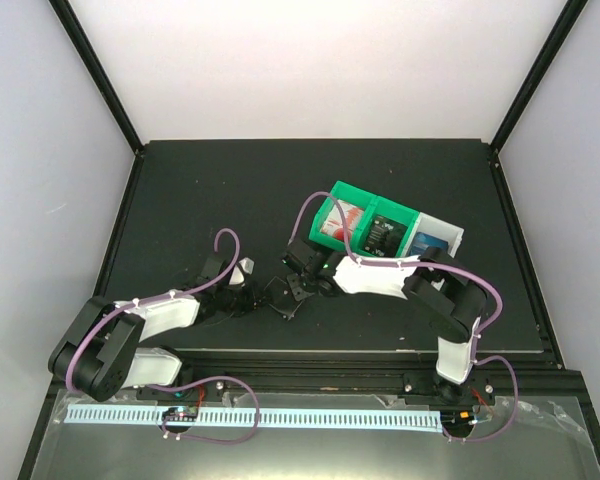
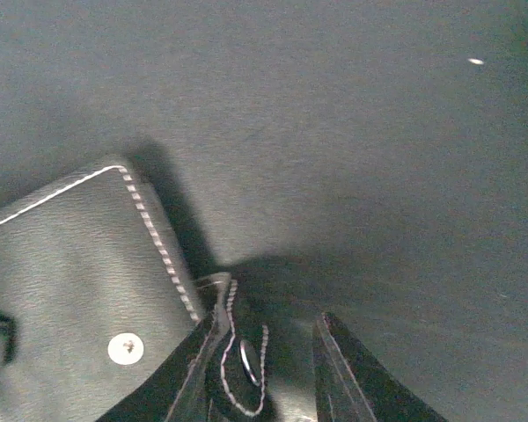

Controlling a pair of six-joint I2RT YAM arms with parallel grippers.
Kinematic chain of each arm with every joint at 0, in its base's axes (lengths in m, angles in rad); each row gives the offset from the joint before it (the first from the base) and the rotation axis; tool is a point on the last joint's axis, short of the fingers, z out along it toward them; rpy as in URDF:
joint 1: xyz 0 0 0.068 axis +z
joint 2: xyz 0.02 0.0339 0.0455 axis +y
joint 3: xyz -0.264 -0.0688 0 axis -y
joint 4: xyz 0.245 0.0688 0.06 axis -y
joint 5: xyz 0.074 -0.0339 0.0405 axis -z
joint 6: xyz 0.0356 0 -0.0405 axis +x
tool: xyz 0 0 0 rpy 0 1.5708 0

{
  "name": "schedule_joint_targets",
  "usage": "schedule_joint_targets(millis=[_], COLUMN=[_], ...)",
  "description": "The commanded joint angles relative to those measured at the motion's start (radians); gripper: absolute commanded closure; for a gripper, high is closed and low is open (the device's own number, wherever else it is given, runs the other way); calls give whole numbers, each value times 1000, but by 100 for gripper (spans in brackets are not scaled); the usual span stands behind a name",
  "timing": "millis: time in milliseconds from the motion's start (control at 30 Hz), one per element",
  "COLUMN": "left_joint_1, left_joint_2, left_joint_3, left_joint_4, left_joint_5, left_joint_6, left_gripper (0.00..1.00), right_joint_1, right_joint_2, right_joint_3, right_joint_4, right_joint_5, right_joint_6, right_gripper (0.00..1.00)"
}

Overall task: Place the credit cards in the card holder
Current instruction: Open the card holder at the center of the board.

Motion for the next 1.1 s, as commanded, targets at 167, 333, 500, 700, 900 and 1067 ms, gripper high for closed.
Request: schedule_joint_targets(millis=[167, 333, 500, 700, 900, 1067], left_joint_1=[-5, -5, -5, -5, -5, -4], left_joint_2=[26, 29, 30, 18, -109, -255], left_joint_3=[10, 11, 13, 12, 31, 65], left_joint_4=[-65, -61, -61, -69, -152, -250], left_joint_5=[-60, -59, -64, -84, -183, -258], left_joint_6=[29, 26, 24, 22, 32, 76], left_gripper=[99, 98, 94, 80, 38, 3], right_joint_1=[-11, -10, -11, -11, -11, -11], right_joint_2=[9, 53, 66, 52, -91, -154], right_joint_3=[29, 51, 32, 23, -14, 11], right_joint_4=[-27, 22, 55, 66, 52, -54], right_joint_5=[117, -7, -78, -52, 36, 59], right_joint_6=[50, 11, 8, 22, 40, 85], right_gripper=[72, 75, 79, 99, 99, 99])
